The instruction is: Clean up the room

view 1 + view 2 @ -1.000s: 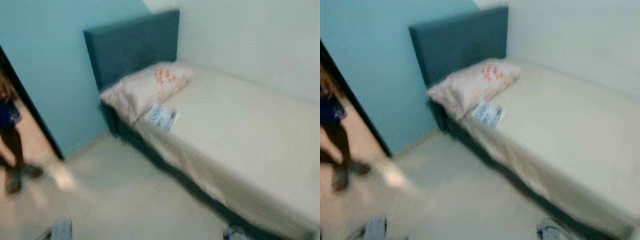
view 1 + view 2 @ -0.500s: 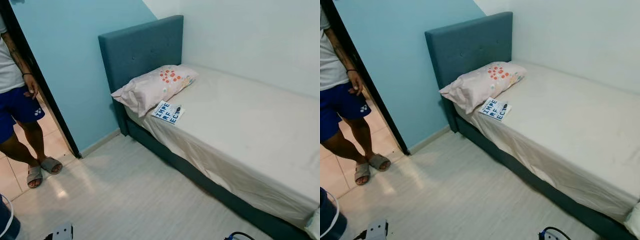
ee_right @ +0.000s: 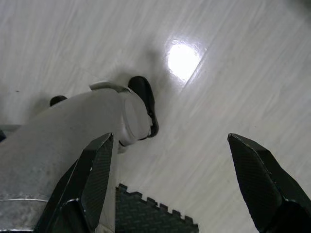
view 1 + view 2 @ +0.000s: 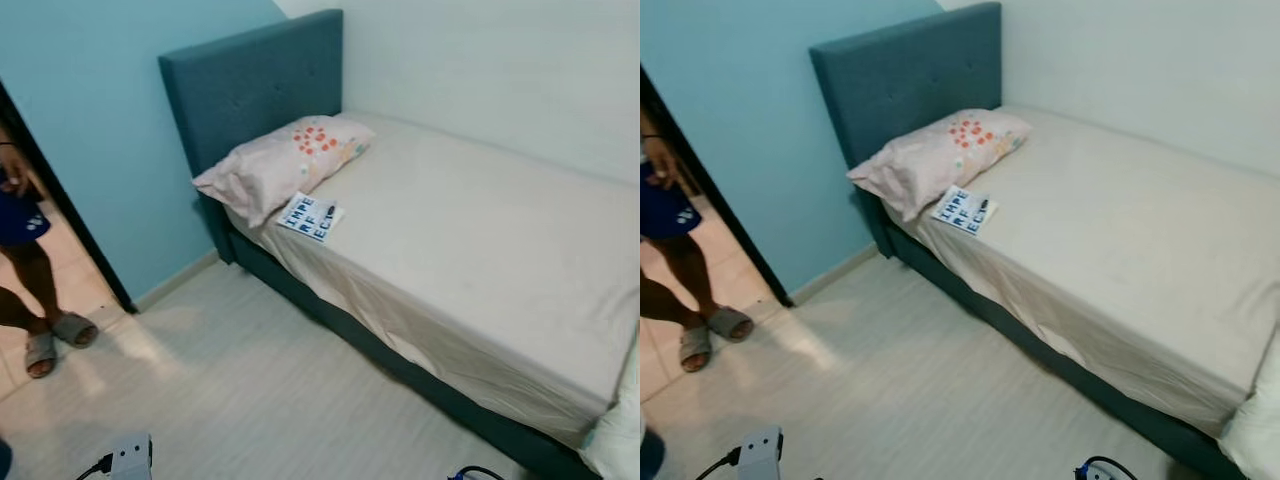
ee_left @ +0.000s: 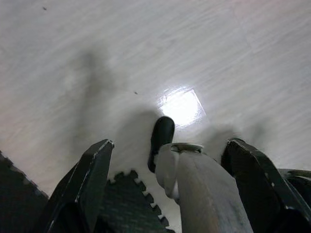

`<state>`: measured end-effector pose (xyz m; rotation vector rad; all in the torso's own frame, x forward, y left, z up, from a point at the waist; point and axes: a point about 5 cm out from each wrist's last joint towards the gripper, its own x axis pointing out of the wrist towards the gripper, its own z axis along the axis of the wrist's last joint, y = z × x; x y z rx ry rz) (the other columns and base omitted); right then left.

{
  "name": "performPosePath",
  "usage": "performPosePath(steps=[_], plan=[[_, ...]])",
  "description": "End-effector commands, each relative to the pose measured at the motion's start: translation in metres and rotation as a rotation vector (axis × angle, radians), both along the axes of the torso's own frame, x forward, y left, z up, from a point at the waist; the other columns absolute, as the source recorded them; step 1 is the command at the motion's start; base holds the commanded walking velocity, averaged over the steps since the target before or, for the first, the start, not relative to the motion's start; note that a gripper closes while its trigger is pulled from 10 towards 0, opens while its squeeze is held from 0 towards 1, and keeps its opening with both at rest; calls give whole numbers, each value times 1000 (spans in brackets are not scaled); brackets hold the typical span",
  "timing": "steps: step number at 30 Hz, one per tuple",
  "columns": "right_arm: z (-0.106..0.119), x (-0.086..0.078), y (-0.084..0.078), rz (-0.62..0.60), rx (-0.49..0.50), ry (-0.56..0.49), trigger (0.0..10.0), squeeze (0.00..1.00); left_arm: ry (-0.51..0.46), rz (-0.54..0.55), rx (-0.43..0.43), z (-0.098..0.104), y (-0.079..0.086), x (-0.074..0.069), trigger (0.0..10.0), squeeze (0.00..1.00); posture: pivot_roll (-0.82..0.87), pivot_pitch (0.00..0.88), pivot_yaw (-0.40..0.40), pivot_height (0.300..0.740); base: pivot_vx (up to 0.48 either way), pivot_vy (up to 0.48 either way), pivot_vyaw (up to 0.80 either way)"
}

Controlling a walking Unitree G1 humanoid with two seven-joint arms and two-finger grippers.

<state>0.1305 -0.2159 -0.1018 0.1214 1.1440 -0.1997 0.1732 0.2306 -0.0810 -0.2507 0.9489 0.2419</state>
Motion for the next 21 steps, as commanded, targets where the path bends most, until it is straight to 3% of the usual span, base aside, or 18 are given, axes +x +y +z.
performPosePath(steps=[1,16,19,21], plan=[[-3,-4,7,0,18,18,10000,0,27,-10,13,-2,4,-6,10000,0,-66,53,39,740,0,0,0],[-4,-9,9,11,18,32,10000,0,30,0,40,-1,11,-8,10000,0,-76,69,45,740,0,0,0],[-3,-10,0,10,0,36,10000,0,14,87,20,-1,12,-8,10000,0,-62,57,50,740,0,0,0],[-2,-10,-5,4,-19,38,10000,0,10,69,29,0,13,-6,10000,0,-62,53,62,740,0,0,0]])
